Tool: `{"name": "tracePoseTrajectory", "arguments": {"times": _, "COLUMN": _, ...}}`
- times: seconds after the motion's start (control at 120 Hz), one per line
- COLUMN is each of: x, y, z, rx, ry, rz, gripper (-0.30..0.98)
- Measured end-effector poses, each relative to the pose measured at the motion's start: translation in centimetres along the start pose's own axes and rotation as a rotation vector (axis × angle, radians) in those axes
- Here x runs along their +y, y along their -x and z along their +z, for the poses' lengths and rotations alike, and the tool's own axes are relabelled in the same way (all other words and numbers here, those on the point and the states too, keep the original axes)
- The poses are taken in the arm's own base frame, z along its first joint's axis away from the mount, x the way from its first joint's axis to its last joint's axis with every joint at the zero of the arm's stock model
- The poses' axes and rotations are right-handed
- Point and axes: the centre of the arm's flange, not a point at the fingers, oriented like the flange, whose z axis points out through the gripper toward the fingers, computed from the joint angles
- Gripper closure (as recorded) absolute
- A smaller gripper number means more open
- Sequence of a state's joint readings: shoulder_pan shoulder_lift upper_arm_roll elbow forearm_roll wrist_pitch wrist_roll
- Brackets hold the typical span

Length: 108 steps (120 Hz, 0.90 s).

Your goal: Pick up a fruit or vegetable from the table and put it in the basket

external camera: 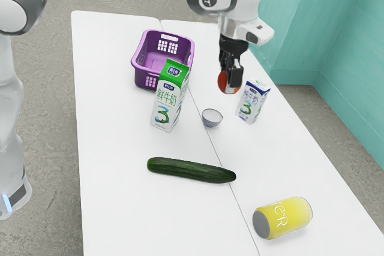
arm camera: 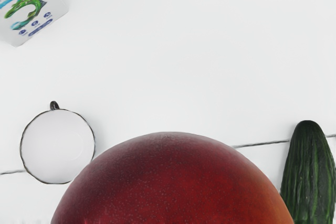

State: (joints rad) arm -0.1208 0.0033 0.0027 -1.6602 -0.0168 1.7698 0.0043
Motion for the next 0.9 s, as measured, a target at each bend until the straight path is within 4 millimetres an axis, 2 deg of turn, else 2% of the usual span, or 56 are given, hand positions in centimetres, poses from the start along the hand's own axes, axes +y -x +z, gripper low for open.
{"name": "tracePoseTrajectory", "arguments": {"times": 0.092, "x": -1.3, "y": 2.2, "z": -6.4, "rx": 0.055, "ry": -0.025, "rz": -0.018, "gripper": 0.37}}
{"name": "tracePoseTrajectory", "arguments": {"times": 0.158, "x": -1.4, "y": 4.1, "z": -10.3, "rx": 0.085, "ry": -0.041, "rz": -0.021, "gripper": 0.37}}
{"name": "tracePoseTrajectory", "arguments": {"times": 0.208, "x": -1.8, "y": 5.6, "z": -12.4, "rx": 0.095, "ry": -0.056, "rz": -0.026, "gripper": 0.36}}
{"name": "tracePoseTrajectory", "arguments": {"times": 0.258, "x": -4.5, "y": 7.1, "z": -13.7, "rx": 0.089, "ry": -0.070, "rz": -0.079, "gripper": 0.36}}
{"name": "tracePoseTrajectory", "arguments": {"times": 0.333, "x": -10.3, "y": 9.1, "z": -14.4, "rx": 0.058, "ry": -0.080, "rz": -0.191, "gripper": 0.36}}
{"name": "tracePoseTrajectory", "arguments": {"times": 0.433, "x": -16.4, "y": 11.4, "z": -14.3, "rx": 0.013, "ry": -0.078, "rz": -0.314, "gripper": 0.36}}
{"name": "tracePoseTrajectory", "arguments": {"times": 0.525, "x": -20.3, "y": 12.5, "z": -13.2, "rx": -0.034, "ry": -0.076, "rz": -0.398, "gripper": 0.36}}
{"name": "tracePoseTrajectory", "arguments": {"times": 0.592, "x": -23.1, "y": 13.0, "z": -11.9, "rx": -0.072, "ry": -0.076, "rz": -0.457, "gripper": 0.36}}
{"name": "tracePoseTrajectory", "arguments": {"times": 0.675, "x": -26.6, "y": 12.6, "z": -9.2, "rx": -0.124, "ry": -0.075, "rz": -0.528, "gripper": 0.36}}
{"name": "tracePoseTrajectory", "arguments": {"times": 0.758, "x": -28.9, "y": 12.0, "z": -7.1, "rx": -0.154, "ry": -0.065, "rz": -0.574, "gripper": 0.37}}
{"name": "tracePoseTrajectory", "arguments": {"times": 0.9, "x": -31.3, "y": 11.8, "z": -5.1, "rx": -0.169, "ry": -0.044, "rz": -0.620, "gripper": 0.37}}
